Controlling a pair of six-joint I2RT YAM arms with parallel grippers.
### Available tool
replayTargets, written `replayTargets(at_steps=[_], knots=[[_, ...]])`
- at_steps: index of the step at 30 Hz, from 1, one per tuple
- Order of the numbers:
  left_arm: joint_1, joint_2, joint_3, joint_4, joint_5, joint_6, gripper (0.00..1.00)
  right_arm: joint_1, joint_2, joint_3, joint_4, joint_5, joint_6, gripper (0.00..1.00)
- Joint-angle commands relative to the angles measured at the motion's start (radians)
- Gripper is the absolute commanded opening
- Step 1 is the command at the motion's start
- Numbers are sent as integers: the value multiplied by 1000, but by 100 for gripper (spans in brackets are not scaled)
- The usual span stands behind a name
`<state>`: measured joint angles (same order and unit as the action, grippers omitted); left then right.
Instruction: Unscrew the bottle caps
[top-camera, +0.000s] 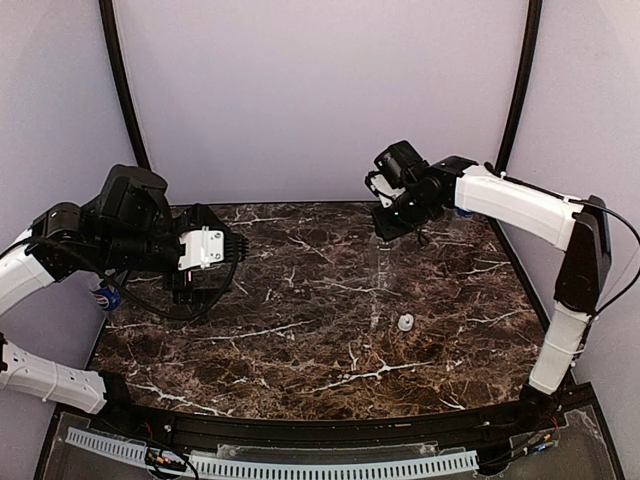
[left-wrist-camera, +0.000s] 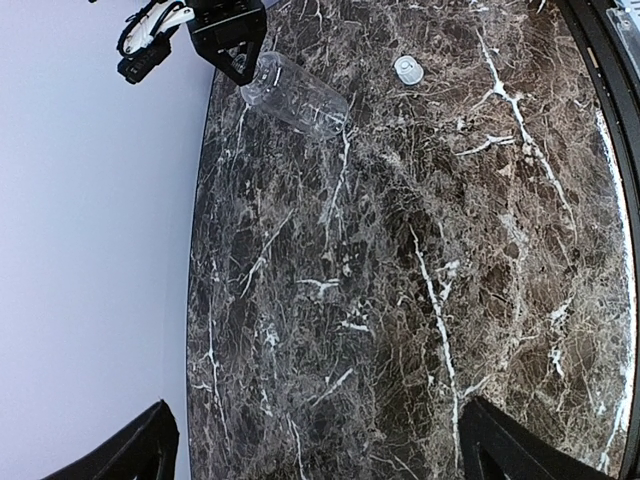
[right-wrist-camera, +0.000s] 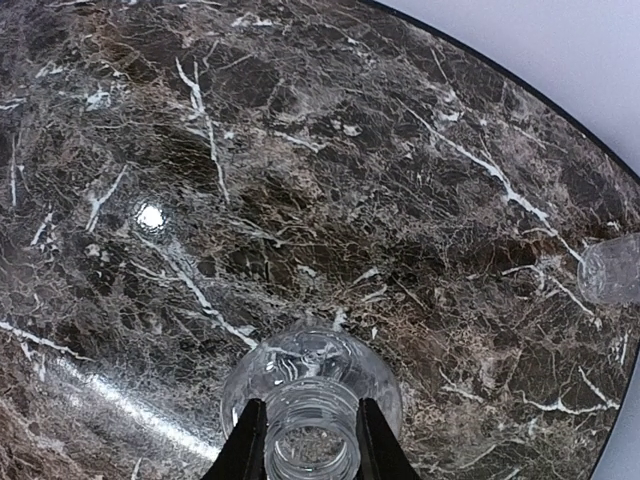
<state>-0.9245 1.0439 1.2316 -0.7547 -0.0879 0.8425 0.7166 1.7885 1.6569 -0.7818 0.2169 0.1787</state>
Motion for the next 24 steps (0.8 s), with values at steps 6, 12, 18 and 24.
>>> replayTargets(at_steps=[6, 12, 18, 24], knots=[[21, -33, -35, 14, 1, -3, 99, -63, 83, 69, -60, -30, 17, 0], [22, -36, -38, 13, 1, -2, 99, -71, 86, 39, -62, -25, 28, 20], [23, -38, -40, 10, 3, 1, 99, -72, 35, 19, -63, -3, 27, 62], [24, -37, -37, 11, -1, -1, 99, -72, -4, 59, -71, -26, -28, 79]])
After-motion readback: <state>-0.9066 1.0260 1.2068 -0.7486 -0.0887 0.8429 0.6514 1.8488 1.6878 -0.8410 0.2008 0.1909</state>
